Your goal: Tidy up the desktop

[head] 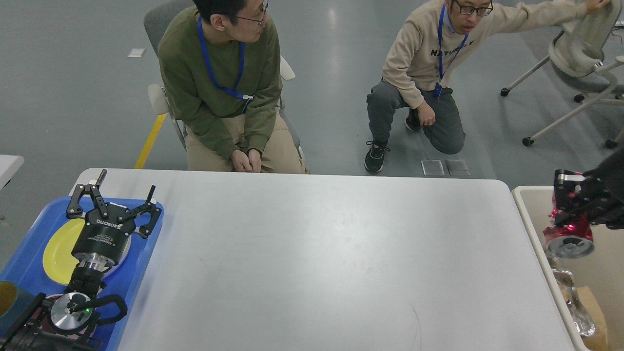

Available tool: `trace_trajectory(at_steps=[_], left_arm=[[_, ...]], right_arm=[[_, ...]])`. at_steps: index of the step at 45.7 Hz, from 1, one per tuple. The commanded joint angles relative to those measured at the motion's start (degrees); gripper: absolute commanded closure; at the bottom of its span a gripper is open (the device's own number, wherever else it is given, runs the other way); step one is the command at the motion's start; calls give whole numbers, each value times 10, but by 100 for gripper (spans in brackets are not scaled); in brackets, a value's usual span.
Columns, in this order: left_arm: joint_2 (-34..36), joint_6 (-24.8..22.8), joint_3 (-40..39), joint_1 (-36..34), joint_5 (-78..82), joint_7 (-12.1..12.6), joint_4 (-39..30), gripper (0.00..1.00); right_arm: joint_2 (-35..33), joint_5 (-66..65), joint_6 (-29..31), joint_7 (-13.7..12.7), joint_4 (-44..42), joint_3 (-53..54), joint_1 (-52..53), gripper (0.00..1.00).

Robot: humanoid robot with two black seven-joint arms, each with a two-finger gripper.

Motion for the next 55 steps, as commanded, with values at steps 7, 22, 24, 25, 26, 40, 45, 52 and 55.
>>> trace_trajectory(at_steps=[7,22,24,25,26,40,45,52,55], left_arm=[[0,0,0,0,0,0,0,4],[0,0,0,0,0,0,0,4],[0,0,0,0,0,0,0,4],[0,0,0,-1,-1,0,0,4],[0,0,0,0,0,0,0,4],[0,0,0,0,0,0,0,4],[0,0,0,0,0,0,0,4],[0,0,0,0,0,0,0,4],[0,0,0,0,0,0,0,4]], right_arm=[[-80,-17,-10,2,-226,63,-235,100],[-79,-17,-72,8,-490,330,-637,100],[-60,-17,-84,8,-524,361,-686,100],[-50,-17,-90,8,-542,375,-709,100],[-40,-17,-95,9,-558,387,-729,100],[101,-14,-268,12,-717,426,-908,100],[132,-14,-316,12,-745,426,-943,100],[166,-1,-362,12,-782,428,-979,100],[171,6,-369,12,-788,427,-990,100]])
